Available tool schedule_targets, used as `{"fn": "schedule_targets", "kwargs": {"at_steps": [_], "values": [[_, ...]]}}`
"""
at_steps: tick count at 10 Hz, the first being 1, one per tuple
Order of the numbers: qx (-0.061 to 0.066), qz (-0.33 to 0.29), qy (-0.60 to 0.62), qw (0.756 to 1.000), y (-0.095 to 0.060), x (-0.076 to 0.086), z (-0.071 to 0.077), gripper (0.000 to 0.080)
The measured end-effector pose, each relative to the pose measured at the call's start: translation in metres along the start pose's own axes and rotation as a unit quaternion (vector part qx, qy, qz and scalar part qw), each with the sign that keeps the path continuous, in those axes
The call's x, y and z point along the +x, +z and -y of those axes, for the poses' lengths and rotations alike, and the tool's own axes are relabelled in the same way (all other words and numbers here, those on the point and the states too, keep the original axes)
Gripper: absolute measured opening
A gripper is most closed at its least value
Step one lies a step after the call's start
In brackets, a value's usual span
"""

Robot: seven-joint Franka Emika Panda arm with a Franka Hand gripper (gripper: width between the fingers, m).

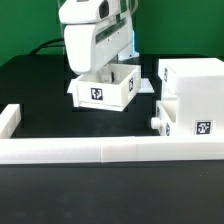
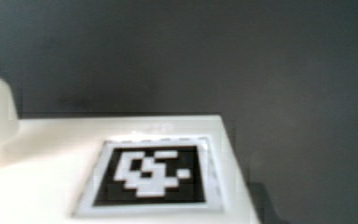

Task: Assemble drawer

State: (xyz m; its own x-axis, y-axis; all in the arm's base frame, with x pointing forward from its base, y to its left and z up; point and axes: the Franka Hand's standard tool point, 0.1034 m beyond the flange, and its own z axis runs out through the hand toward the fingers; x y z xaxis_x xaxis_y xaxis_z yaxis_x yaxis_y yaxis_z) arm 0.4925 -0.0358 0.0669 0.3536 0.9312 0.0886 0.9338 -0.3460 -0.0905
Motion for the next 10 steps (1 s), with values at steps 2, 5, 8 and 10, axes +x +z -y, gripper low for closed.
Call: {"fn": "schedule_targets", "kwargs": {"at_steps": [2,5,8,10], "values": [[0.001,0.0,-0.044,0.999,0.001,-0.001,0.0,0.0044],[-0.005,0.016,-0.164,0.986,0.001,0.002,-0.012,0.0044],[-0.006,0.02,-0.177,0.984,0.002,0.008,-0.019,0.0044],[-0.005,0.02,-0.174,0.984,0.004,0.008,-0.019,0.0044]]}}
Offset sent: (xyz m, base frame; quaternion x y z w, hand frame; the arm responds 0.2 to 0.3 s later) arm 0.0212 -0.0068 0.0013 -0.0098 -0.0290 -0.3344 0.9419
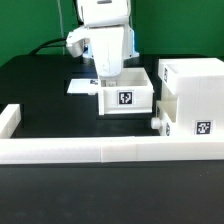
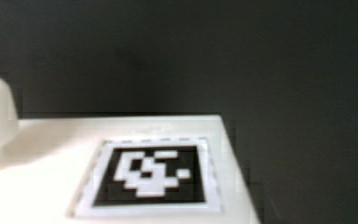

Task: Assemble drawer

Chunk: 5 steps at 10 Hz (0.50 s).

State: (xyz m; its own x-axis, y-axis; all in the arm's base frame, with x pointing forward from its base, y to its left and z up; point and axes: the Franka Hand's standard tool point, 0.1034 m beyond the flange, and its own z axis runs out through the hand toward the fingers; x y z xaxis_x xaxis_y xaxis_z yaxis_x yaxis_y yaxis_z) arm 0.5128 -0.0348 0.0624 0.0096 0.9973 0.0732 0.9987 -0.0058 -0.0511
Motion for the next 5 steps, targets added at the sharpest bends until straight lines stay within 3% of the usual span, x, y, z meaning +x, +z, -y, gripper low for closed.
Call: {"fn": "schedule_targets", "kwargs": {"at_steps": [3,5], "values": [[-0.001,-0.001,-0.002,1.0,0.001,0.001,-0.005,0.0044],[-0.014,-0.003,-0.007,1.0,-0.001,0.005,-0.019,0.0044]]}}
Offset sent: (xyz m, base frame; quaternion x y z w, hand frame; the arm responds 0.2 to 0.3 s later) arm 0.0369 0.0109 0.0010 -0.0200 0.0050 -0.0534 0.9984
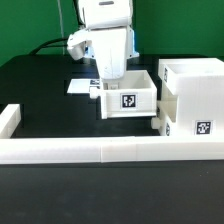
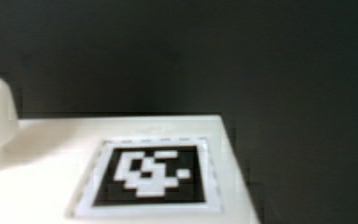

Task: Assemble drawer

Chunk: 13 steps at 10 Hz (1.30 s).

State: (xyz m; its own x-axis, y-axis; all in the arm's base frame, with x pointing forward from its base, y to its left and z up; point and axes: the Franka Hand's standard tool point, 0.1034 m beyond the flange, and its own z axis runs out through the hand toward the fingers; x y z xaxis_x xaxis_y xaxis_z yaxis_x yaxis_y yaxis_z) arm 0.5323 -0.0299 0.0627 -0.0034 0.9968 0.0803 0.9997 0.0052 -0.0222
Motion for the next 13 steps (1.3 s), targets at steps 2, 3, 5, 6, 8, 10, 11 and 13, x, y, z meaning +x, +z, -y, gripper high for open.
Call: {"fn": "schedule_targets", "kwargs": {"at_steps": [2,3,5,6,8,10,11,13], "values": [[-0.007,-0.001,-0.001,1.0,0.0,0.002,-0.003,0.0044],[-0.009,-0.001,-0.001,1.0,0.002,0.002,-0.003,0.0044],[-0.018,-0.002,0.0,1.0,0.005,0.003,-0.002,0.0044],[-0.017,-0.002,0.0,1.0,0.005,0.002,-0.002,0.0044],[-0.019,-0.002,0.002,1.0,0.005,0.006,-0.003,0.0044],[-0.019,-0.003,0.007,1.0,0.004,0.01,-0.005,0.0044],[-0.018,-0.003,0.01,1.0,0.006,0.012,-0.005,0.0044],[-0.019,-0.004,0.011,1.0,0.007,0.015,-0.005,0.0044]]}}
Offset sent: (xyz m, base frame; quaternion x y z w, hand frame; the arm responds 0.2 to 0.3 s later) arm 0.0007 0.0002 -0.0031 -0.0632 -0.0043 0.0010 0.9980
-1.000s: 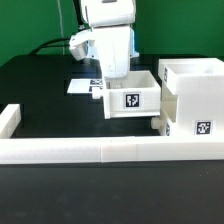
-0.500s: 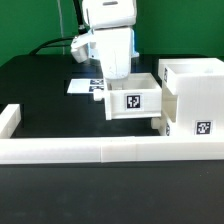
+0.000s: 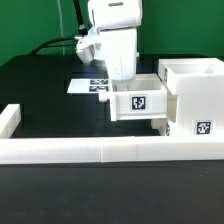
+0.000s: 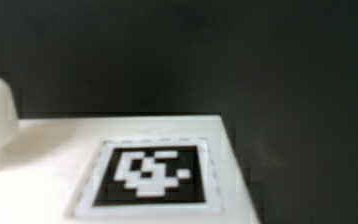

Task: Assemble drawer

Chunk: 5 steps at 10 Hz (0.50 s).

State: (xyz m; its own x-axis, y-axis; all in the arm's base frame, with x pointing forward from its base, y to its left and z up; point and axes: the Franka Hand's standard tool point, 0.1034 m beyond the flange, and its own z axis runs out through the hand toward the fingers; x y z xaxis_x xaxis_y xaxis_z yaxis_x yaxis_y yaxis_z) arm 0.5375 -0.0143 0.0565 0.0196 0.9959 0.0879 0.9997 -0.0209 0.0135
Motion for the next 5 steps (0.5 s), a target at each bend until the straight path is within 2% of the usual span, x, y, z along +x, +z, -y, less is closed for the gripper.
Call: {"fn": "schedule_targets", "kwargs": {"at_steps": [5], "values": [[0.0,0.0,-0.002,1.0,-0.0008,0.0037,-0.0033,0.0044]]}}
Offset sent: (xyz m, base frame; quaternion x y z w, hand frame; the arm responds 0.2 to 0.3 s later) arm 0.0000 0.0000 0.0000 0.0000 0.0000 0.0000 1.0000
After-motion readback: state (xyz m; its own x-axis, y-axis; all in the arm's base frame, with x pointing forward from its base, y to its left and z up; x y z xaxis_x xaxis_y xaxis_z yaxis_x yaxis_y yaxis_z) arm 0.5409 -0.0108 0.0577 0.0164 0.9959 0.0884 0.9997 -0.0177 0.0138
